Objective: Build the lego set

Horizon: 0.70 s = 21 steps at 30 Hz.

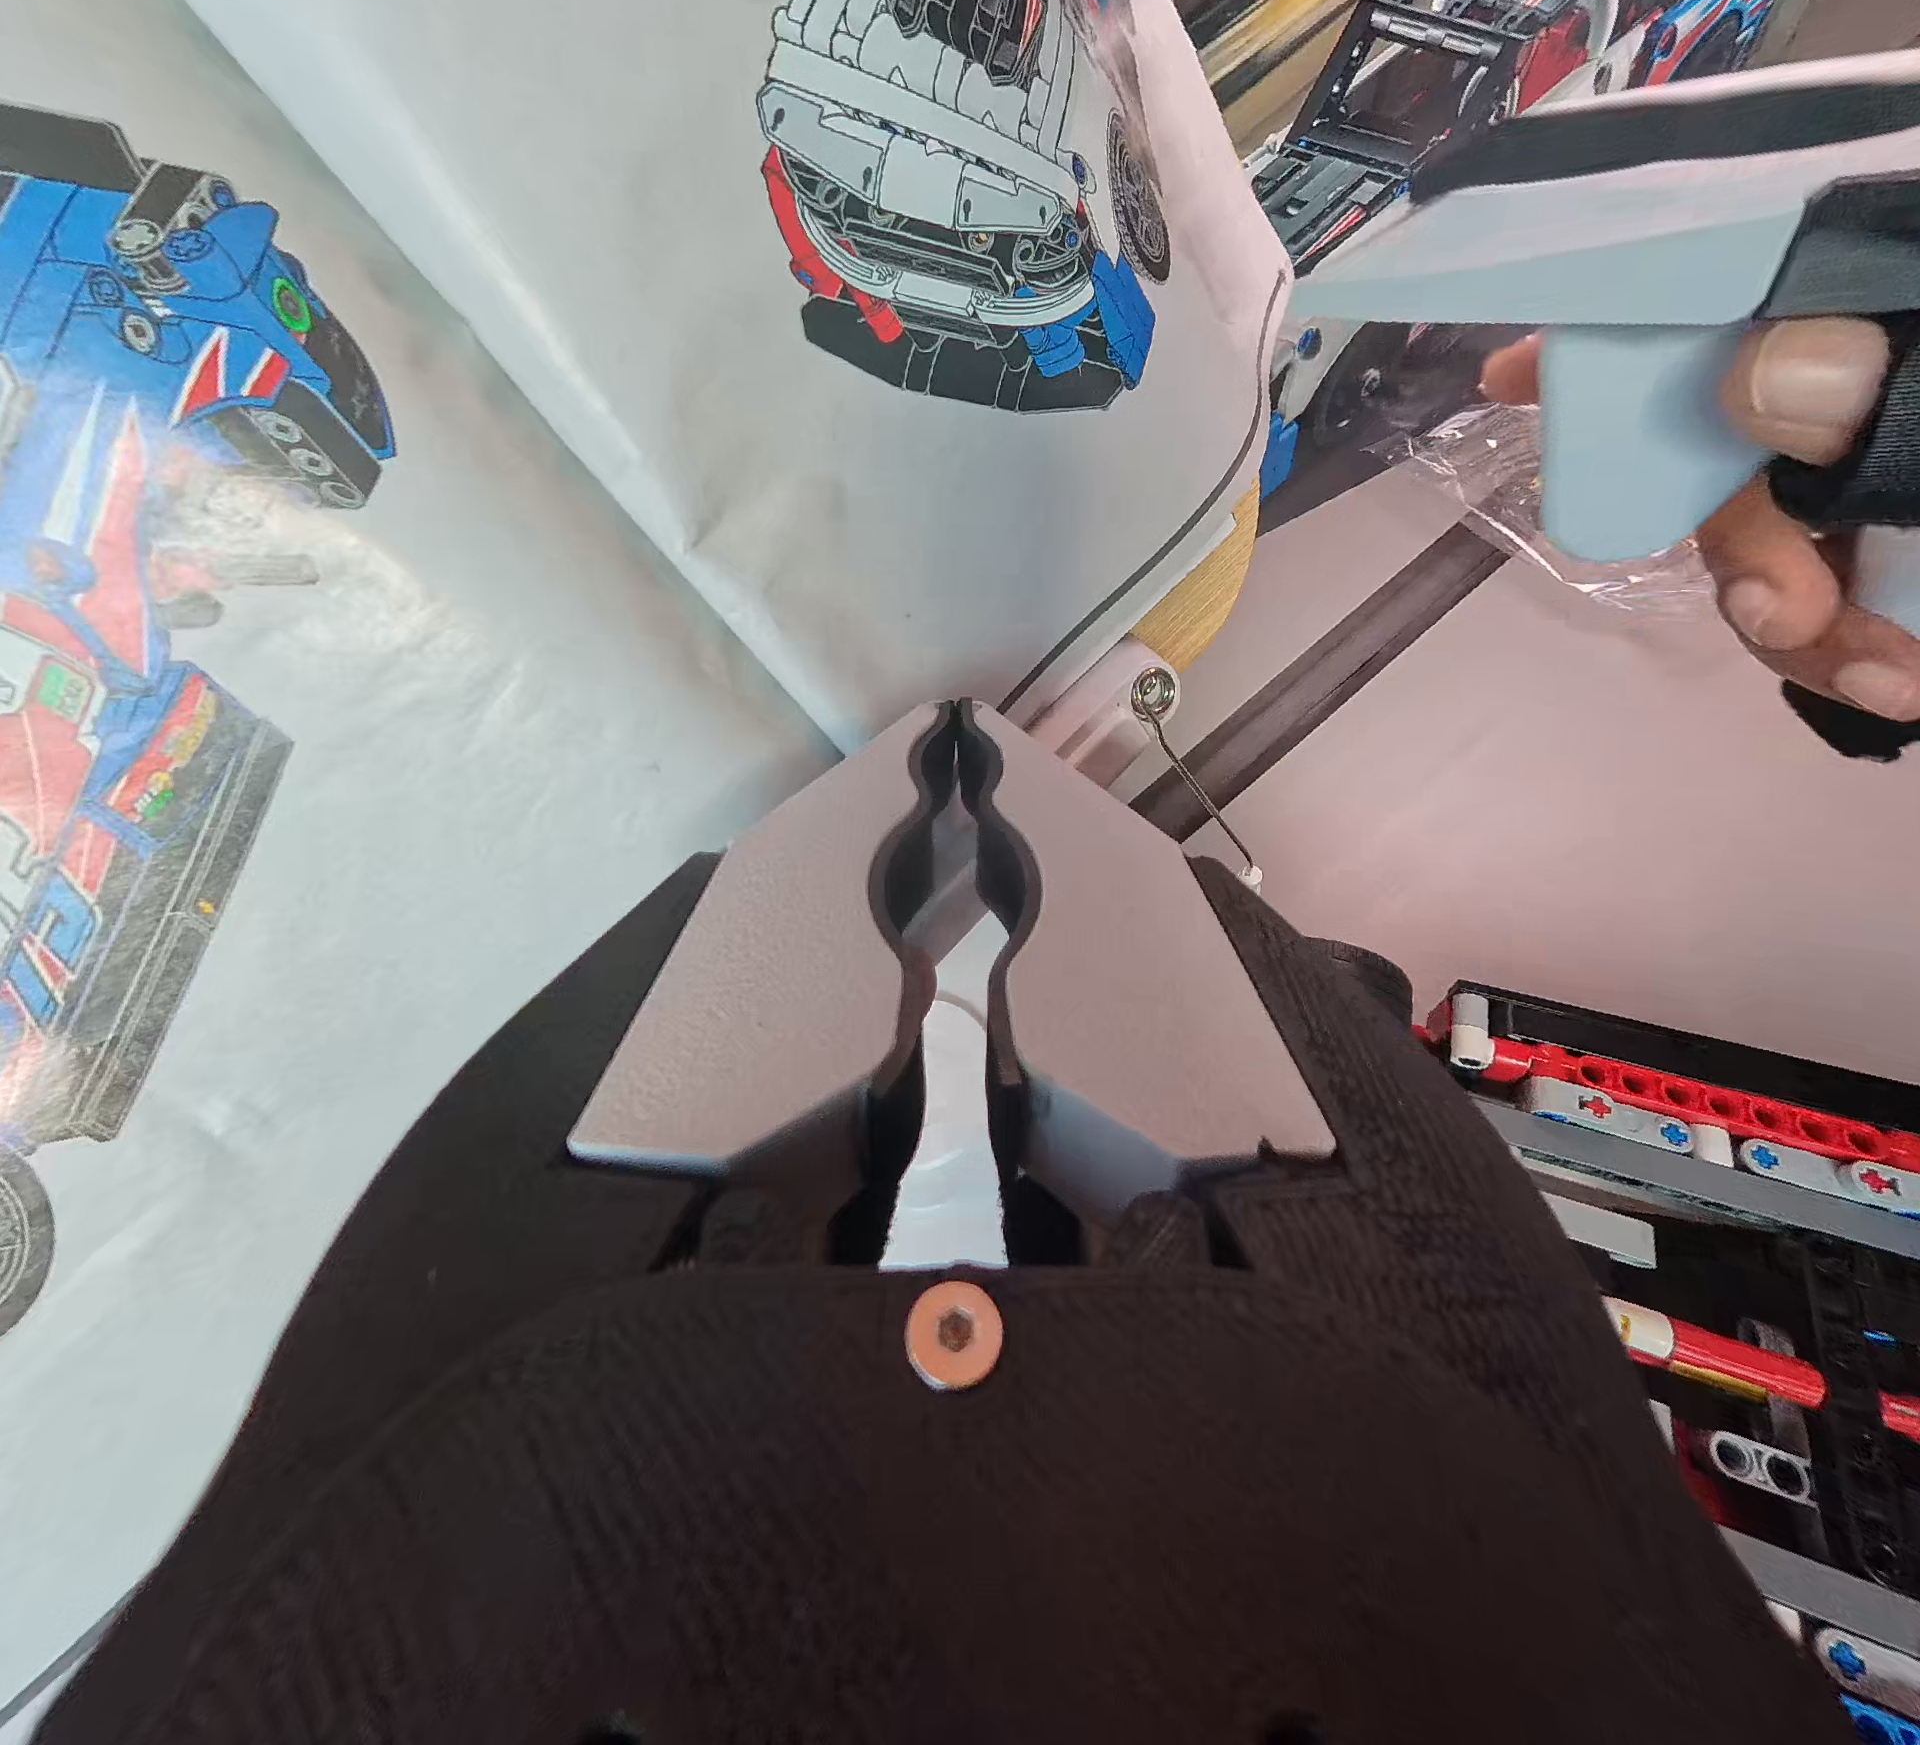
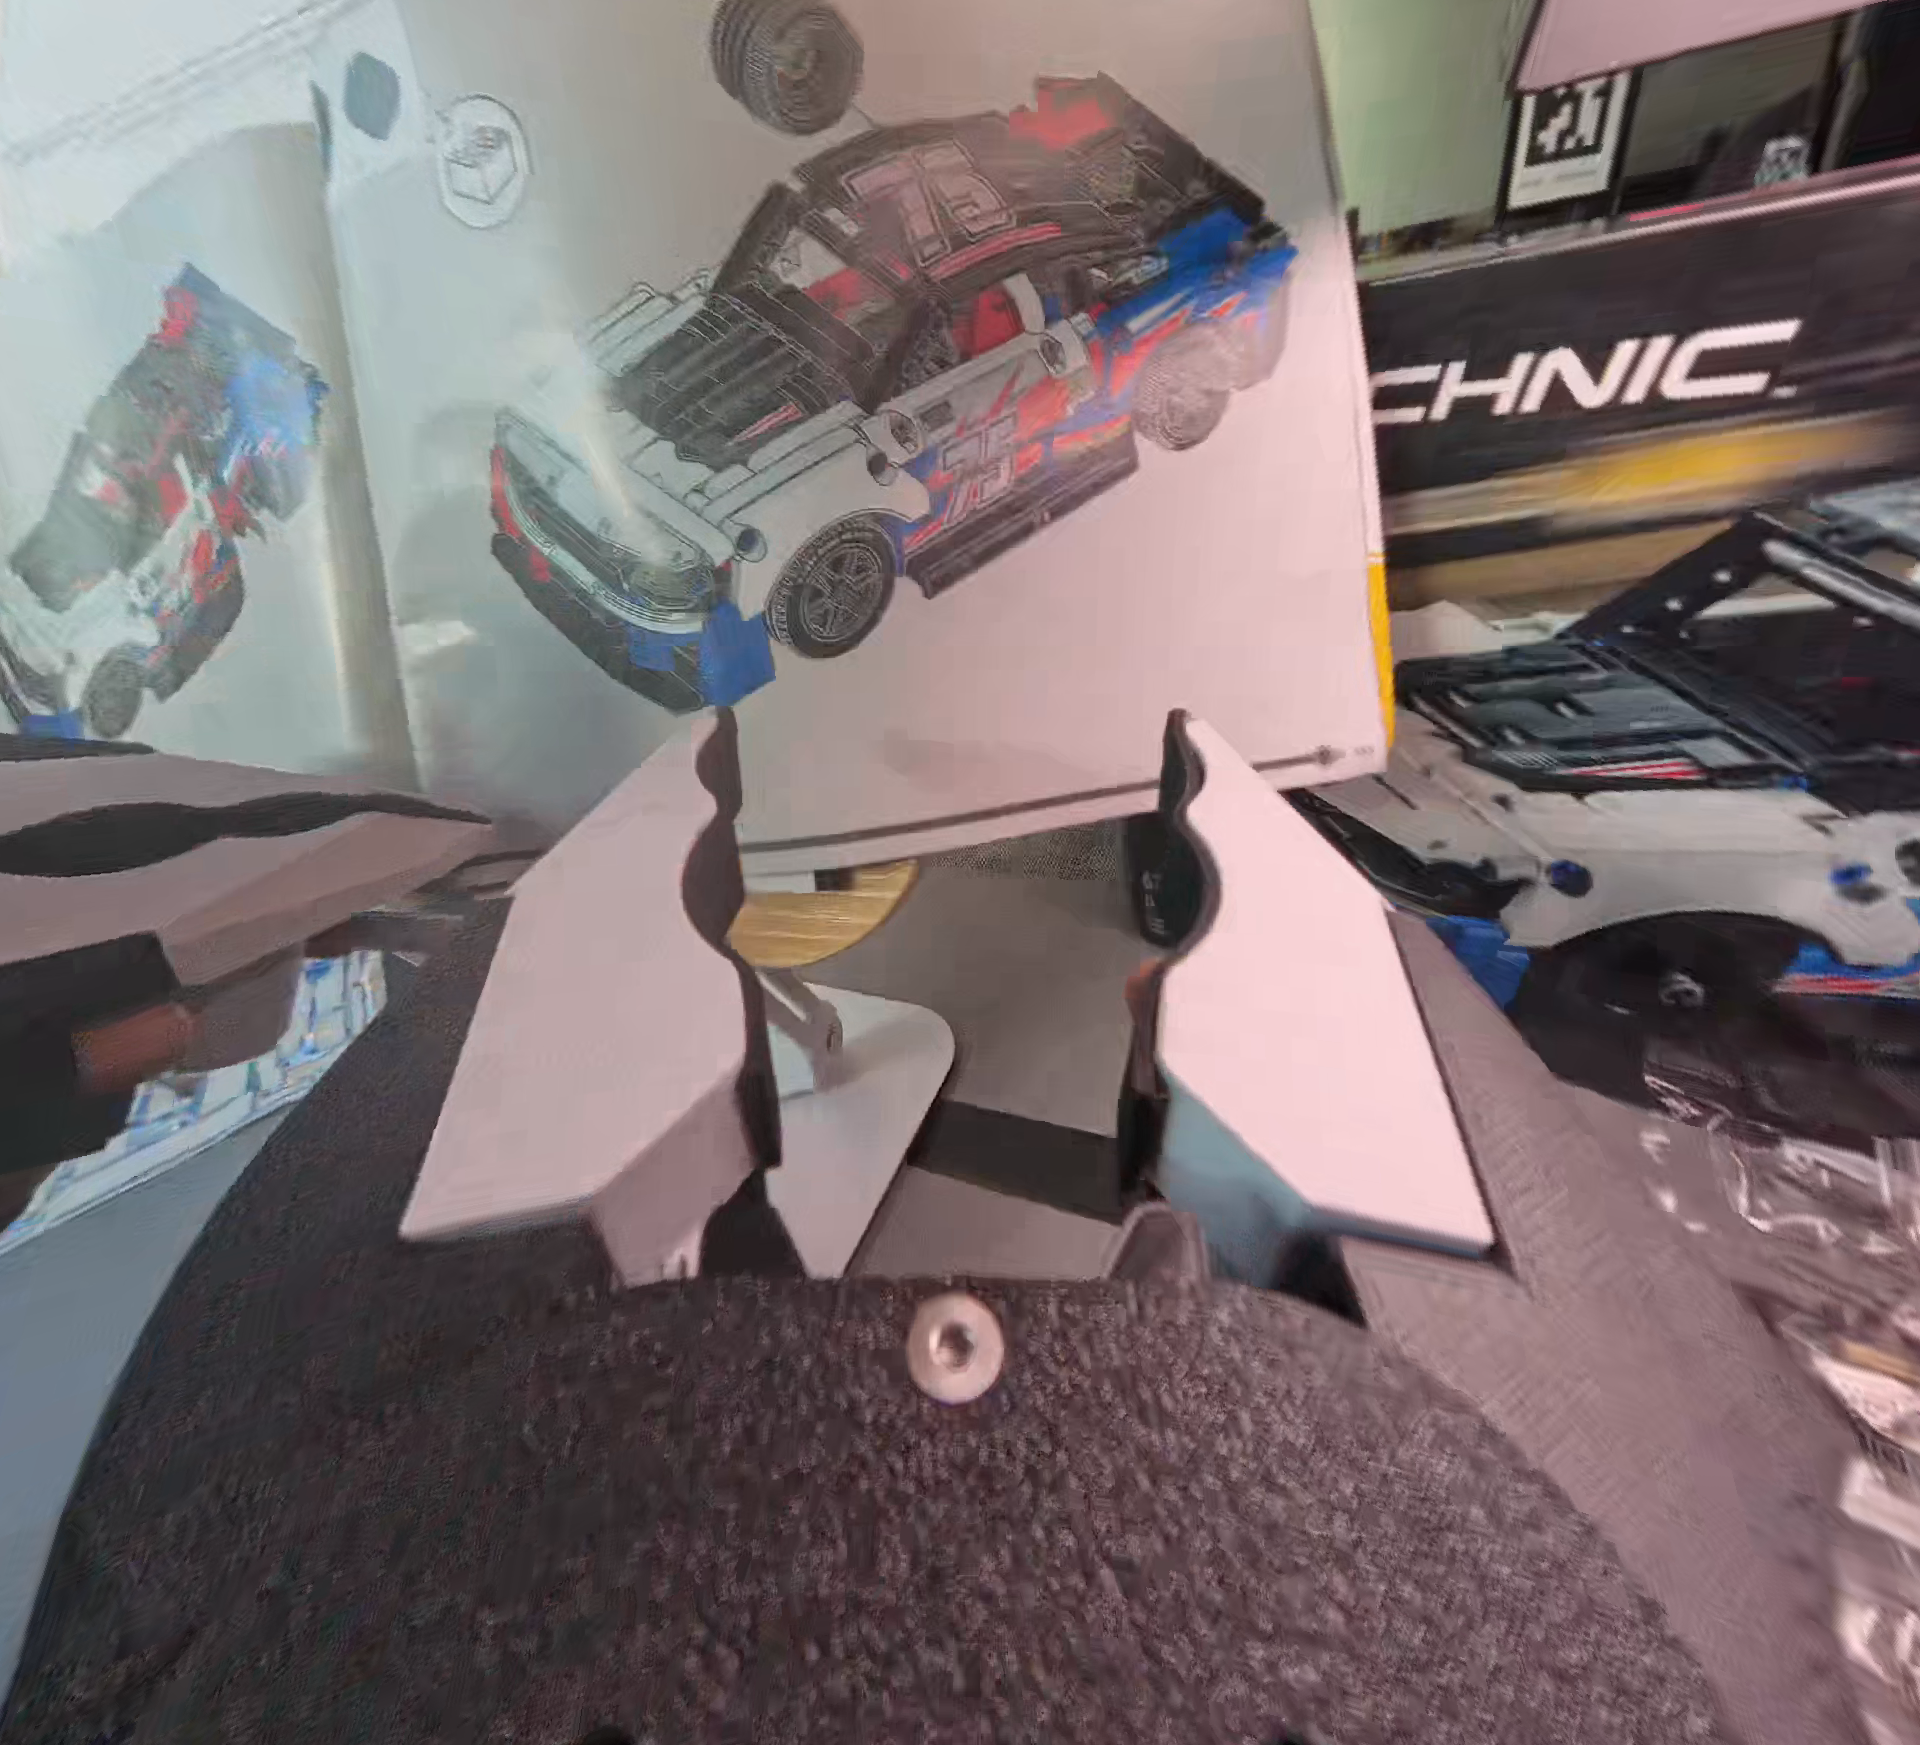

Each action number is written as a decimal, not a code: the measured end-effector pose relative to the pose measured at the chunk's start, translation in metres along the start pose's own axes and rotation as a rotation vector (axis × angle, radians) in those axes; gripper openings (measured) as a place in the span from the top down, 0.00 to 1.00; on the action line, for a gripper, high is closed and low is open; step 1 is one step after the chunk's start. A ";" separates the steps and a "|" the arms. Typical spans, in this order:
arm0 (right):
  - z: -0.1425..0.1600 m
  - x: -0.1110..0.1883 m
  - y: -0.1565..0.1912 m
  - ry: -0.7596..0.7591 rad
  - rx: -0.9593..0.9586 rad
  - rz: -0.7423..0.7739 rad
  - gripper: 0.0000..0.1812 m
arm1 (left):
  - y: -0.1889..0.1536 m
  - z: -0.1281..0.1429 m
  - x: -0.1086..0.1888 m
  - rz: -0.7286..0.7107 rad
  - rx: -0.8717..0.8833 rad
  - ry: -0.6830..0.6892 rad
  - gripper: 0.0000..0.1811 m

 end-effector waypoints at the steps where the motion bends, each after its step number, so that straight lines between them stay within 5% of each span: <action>1: -0.008 -0.010 0.008 0.016 0.045 -0.042 0.51 | 0.000 0.000 0.001 0.009 0.013 -0.002 1.00; 3: -0.014 -0.030 0.022 0.080 0.075 -0.126 0.46 | 0.002 0.001 0.004 0.025 0.032 -0.007 1.00; 6: -0.010 -0.042 0.031 0.158 0.166 -0.112 0.61 | 0.006 0.004 0.012 0.037 0.041 -0.019 1.00; 10: -0.013 -0.023 0.042 0.053 0.274 -0.026 0.76 | 0.016 0.012 0.020 0.073 0.068 -0.046 1.00; 13: -0.015 -0.006 0.052 -0.022 0.388 0.021 0.88 | 0.017 0.005 0.029 0.150 0.176 -0.088 0.89; 21: -0.022 0.025 0.099 -0.201 0.743 0.063 0.94 | -0.003 -0.053 0.061 0.417 0.423 -0.282 0.64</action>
Point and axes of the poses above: each gripper's, where its closed fingertips meet, x back along the fingers, z out of its underside, y = z × x across the jaws, the point moved 6 cm from there along x, back along the fingers, and after that the axes turned 5 degrees about x, right-handed, at the moved point
